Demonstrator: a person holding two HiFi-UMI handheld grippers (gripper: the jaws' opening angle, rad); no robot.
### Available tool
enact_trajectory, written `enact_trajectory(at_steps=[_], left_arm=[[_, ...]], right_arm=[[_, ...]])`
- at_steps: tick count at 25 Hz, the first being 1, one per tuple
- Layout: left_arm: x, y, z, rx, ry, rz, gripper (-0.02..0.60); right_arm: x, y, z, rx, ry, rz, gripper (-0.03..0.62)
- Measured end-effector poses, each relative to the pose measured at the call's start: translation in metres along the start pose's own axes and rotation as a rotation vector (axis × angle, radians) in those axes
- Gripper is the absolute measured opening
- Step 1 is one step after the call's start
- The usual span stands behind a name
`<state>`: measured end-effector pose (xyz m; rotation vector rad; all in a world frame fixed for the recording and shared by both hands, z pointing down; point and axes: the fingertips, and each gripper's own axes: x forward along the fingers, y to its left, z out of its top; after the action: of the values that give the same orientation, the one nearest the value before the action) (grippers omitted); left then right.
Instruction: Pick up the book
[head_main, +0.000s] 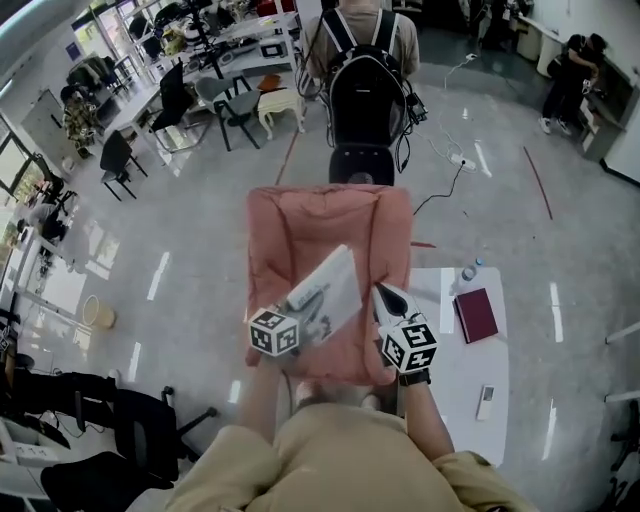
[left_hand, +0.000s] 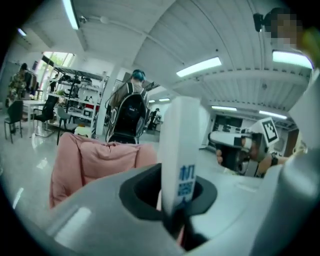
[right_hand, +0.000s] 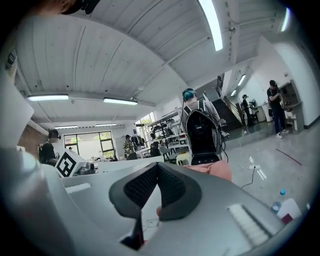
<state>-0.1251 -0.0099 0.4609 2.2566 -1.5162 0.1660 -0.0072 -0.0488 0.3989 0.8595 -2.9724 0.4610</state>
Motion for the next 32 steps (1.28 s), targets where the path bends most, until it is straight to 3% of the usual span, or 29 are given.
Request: enact_trajectory(at_steps=[5,10,19,27,32], left_arm=[[-0.046,-0.005,0.063,0.013,-0.193,0.065,0.041],[-0.086,0.001,0.112,0.047,-0.297,0.1,0.041],[-0.145,0.03,0.16,0.243,-0.378,0.232,0.041],[-0.173,0.051,0.178,0.289,-0.462,0.288,0.041],[-0.172,0.054,0.179,0.279,-0.476,0.277,0.041]], right_arm=[[0.005,0.03,0.05,-0.063,-0.075,-0.021,0.005],[0.02,0.07,0.08,-0.082,-0.131,-0.025,0.005],[0.069,0.14,0.1,-0.141,-0.164,-0.029,0.005],[0.086,0.157,0.105,-0.212,-0.177,-0.146,0.005],[0.083,0.159,0.104,-0.248,-0.165,-0.184,0.005]])
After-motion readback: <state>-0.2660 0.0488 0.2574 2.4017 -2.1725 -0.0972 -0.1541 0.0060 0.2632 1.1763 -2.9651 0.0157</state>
